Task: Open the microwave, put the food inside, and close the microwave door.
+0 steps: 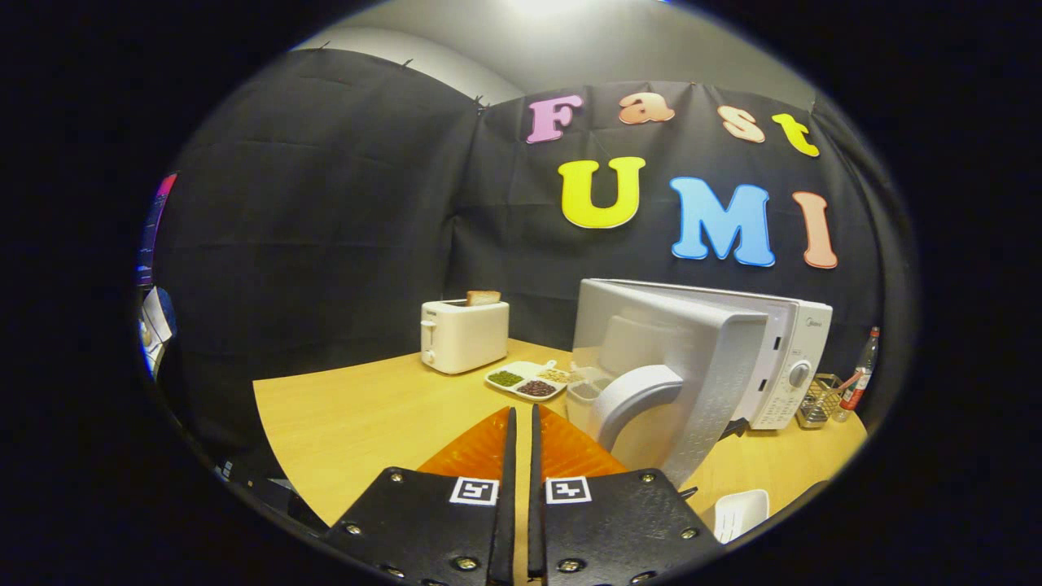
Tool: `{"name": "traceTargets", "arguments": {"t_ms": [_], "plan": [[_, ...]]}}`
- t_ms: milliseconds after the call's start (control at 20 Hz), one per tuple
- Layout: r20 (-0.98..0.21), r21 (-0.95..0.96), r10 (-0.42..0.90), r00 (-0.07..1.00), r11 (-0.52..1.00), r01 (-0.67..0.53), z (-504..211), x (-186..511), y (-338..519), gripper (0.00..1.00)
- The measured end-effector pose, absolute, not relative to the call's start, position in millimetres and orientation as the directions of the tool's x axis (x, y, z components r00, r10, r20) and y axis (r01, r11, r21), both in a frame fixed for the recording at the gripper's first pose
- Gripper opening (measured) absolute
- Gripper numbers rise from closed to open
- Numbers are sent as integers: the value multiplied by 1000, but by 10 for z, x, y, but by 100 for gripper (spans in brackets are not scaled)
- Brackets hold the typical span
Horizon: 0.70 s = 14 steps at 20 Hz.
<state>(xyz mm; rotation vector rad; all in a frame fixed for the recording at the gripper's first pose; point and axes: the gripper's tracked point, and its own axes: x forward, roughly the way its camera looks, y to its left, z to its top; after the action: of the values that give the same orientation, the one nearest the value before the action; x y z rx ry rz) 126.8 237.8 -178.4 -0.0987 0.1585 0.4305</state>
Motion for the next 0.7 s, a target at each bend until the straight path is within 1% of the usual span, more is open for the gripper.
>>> {"name": "traceTargets", "arguments": {"t_ms": [200,350,700], "plan": [[-181,-92,309,934,940,-329,-1774,1591,1841,7],[-208,-100,241,948,959,-265,-1790,1848,1483,7],[-212,-104,72,975,990,-96,-1771,2358,762,7]]}}
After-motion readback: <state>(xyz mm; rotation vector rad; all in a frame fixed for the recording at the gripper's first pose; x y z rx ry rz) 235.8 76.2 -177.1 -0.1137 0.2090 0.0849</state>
